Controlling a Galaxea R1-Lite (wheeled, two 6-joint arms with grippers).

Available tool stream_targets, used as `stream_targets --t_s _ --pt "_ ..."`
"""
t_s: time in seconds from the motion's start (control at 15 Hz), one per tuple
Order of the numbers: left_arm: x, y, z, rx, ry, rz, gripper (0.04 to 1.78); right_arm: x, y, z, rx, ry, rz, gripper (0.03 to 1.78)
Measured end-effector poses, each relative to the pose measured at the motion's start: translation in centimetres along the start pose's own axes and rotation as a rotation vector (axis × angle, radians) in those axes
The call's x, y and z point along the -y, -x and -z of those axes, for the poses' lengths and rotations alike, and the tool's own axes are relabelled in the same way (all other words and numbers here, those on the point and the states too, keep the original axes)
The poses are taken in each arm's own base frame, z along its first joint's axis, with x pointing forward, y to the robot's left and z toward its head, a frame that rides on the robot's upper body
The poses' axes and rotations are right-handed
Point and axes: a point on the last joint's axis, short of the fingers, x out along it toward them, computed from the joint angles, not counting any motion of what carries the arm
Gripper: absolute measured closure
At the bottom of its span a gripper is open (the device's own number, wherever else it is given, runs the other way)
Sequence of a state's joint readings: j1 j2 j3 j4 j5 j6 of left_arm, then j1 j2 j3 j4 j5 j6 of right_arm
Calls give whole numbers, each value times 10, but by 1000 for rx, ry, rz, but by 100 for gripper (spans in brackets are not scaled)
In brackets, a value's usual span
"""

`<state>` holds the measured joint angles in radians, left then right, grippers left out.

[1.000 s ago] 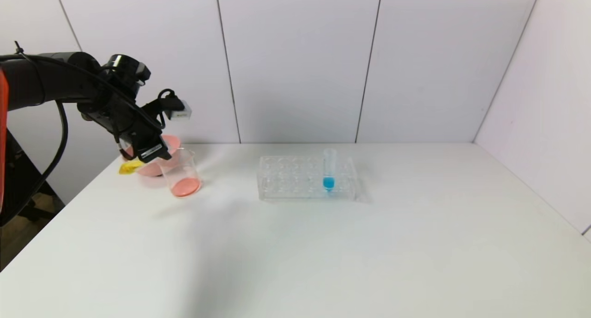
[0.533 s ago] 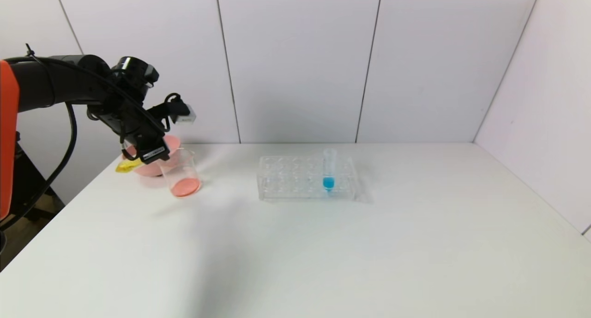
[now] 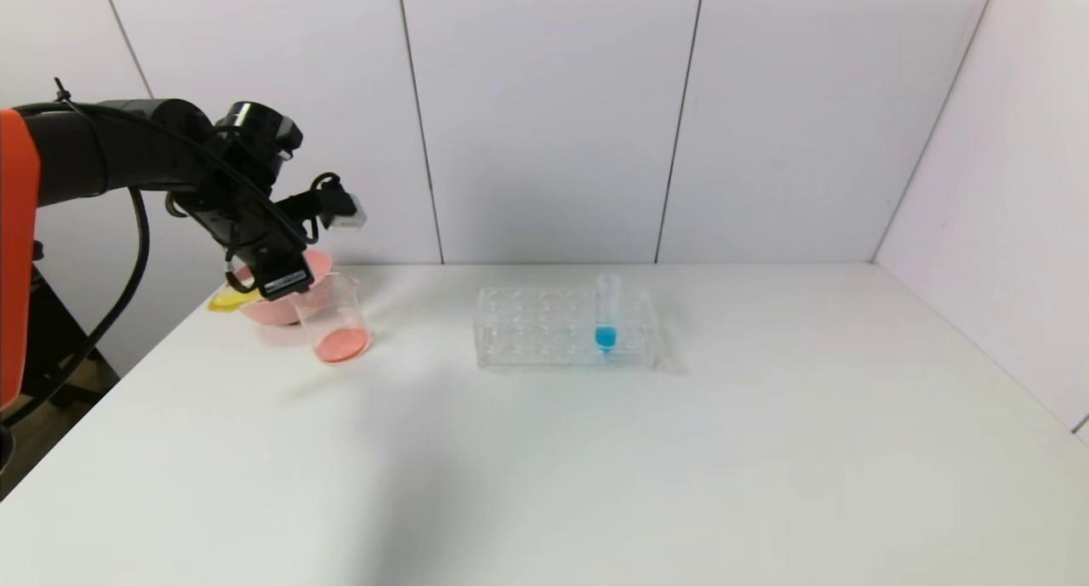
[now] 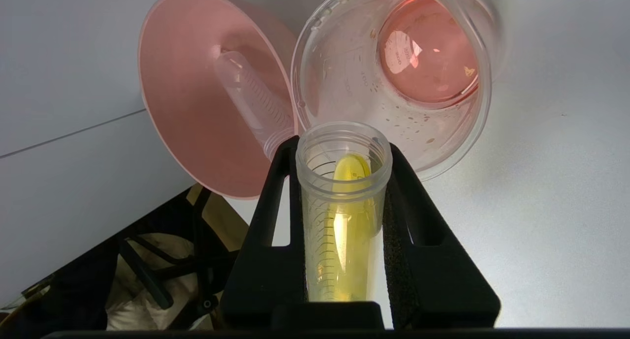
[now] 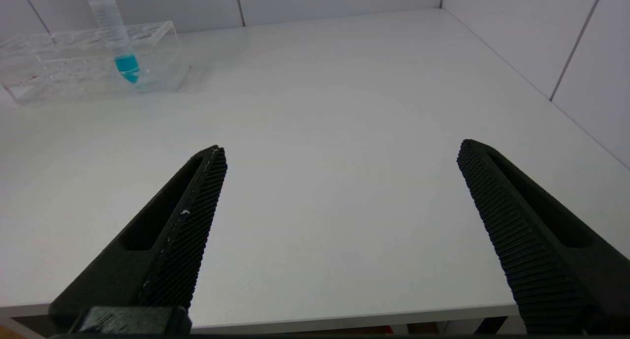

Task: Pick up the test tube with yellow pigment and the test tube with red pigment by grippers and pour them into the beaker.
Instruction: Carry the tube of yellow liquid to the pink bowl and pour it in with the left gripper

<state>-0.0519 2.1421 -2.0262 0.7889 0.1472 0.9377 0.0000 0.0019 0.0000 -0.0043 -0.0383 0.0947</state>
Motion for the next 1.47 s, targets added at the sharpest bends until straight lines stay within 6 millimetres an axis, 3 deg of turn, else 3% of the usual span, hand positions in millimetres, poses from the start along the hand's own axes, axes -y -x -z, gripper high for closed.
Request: stream_targets --t_s 1.47 --pt "21 18 -12 -199 -132 -58 137 0 0 0 0 0 0 10"
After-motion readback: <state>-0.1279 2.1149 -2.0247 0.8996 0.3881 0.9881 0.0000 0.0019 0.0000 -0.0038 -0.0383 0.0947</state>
